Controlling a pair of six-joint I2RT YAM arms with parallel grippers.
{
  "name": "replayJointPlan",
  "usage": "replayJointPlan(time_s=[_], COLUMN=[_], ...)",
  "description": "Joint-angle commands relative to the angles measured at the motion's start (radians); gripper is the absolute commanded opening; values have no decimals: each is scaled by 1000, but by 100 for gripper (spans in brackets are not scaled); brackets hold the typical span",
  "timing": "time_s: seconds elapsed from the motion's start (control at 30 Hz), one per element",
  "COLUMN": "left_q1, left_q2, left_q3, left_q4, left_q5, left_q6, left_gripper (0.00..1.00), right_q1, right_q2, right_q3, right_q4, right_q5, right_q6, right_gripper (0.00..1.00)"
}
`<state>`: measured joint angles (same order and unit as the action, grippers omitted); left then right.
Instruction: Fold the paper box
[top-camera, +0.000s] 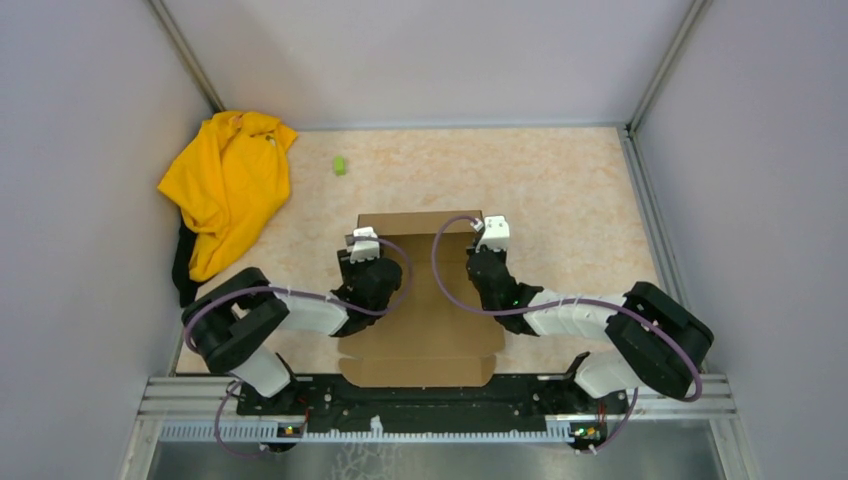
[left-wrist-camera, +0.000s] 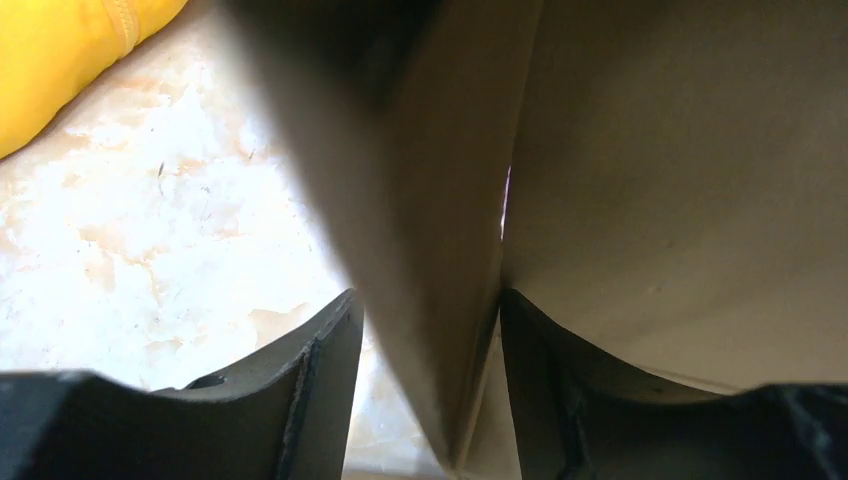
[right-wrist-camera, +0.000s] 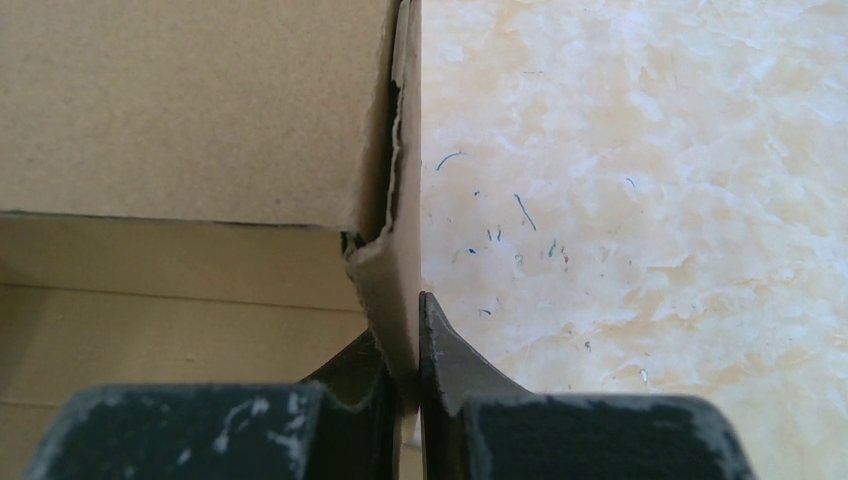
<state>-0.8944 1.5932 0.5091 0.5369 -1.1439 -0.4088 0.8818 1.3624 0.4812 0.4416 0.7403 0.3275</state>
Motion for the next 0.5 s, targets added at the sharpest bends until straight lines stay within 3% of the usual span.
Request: replayJointPlan(time_s=[0.0, 0.23, 0.33, 0.4, 0.47], left_q1=[3, 3, 3, 3, 3], left_q2=[-41, -112, -138, -138, -134], left_q3=[-68, -115, -136, -129, -111], left_q4=[158, 159, 155, 119, 82], left_q5=[79, 101, 109, 97, 90], left_q6=[94, 99, 96, 84, 70], left_gripper=[60, 58, 39, 18, 11], right_q1=[19, -2, -7, -9, -9], right_q2=[2, 4, 6, 6, 5], right_q3=[4, -1, -3, -4, -3], right_q4=[-71, -66, -63, -63, -63], right_q5=[-77, -107, -116, -119, -122], right_q6=[31, 45, 50, 51, 51], right_gripper=[0, 0, 0, 0, 0])
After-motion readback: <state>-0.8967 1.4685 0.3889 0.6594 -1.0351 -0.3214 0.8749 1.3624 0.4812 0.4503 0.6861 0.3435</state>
